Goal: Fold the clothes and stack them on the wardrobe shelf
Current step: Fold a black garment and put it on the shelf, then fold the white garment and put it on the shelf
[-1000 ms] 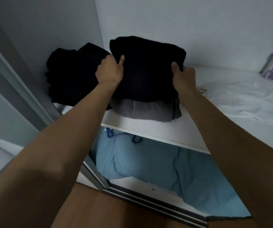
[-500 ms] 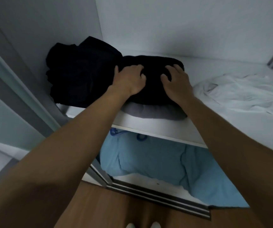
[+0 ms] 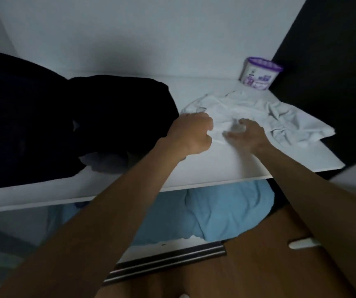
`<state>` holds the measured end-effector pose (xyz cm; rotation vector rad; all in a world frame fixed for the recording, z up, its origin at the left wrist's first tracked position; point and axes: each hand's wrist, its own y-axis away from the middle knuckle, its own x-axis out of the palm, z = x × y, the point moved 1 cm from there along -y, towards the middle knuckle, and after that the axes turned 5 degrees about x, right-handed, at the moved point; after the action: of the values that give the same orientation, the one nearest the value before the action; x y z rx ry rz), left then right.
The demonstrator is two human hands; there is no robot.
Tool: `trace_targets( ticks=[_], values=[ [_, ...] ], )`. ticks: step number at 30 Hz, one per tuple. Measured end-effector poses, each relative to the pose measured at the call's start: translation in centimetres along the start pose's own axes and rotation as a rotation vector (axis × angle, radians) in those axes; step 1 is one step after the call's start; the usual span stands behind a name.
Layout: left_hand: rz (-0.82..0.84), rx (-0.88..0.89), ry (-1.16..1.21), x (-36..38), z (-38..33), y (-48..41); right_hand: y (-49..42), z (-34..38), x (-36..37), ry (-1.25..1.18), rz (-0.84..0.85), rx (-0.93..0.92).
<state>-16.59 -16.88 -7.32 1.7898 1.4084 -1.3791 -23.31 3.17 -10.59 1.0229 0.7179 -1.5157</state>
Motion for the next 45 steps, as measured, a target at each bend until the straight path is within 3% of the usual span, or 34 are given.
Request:
trace_targets(
  ticks=[4, 8, 12, 16, 19, 21, 27, 35, 39, 42, 45],
  values=[
    [0.071, -0.086, 0.245, 1.9, -0.7, -0.7, -1.4, -0.1, 1.0, 0.005, -0.077, -0.019],
    [0.033, -0.151, 0.345, 2.7, -0.9, 0.2, -2.4, 0.3, 1.6, 0.169, -0.197, -0.115],
    [0.033, -0.315, 0.62, 1.7, -1.9, 1.0, 0.1, -0.4, 0.0, -0.192, -0.082, -0.174],
    [0.212, -0.667, 1.243, 2.2, -4.8, 2.4, 8.3, -3.1, -2.6, -0.415, 0.071, -0.449],
    [0.085, -0.684, 1.424, 4.5, -8.7, 3.3, 14.3, -6.4, -3.5, -0.464, 0.321, -0.602],
    [-0.109, -0.709, 1.441, 5.9, -11.5, 4.2, 16.5, -9.2, -3.9, -0.473, 0.393, -0.655],
    [-0.246, -0.852, 1.32, 10.5, -19.2, 9.0, 19.1, -20.3, -4.5, -0.457, 0.411, -0.542],
    [-0.519, -0.952, 1.641, 15.1, -27.0, 15.5, 25.1, -29.8, -5.3, -0.301, 0.718, -0.582],
    [-0.461, -1.001, 1.598, 16.3, -29.4, 18.5, 30.4, -31.5, -3.8, -0.158, 0.874, -0.69],
    [-0.349, -0.947, 1.422, 16.2, -29.7, 20.9, 31.9, -32.1, -3.4, -0.132, 0.907, -0.683],
    [-0.26, -0.841, 1.272, 15.0, -29.5, 23.5, 30.7, -31.9, -3.9, -0.345, 0.688, -0.504]
  ],
)
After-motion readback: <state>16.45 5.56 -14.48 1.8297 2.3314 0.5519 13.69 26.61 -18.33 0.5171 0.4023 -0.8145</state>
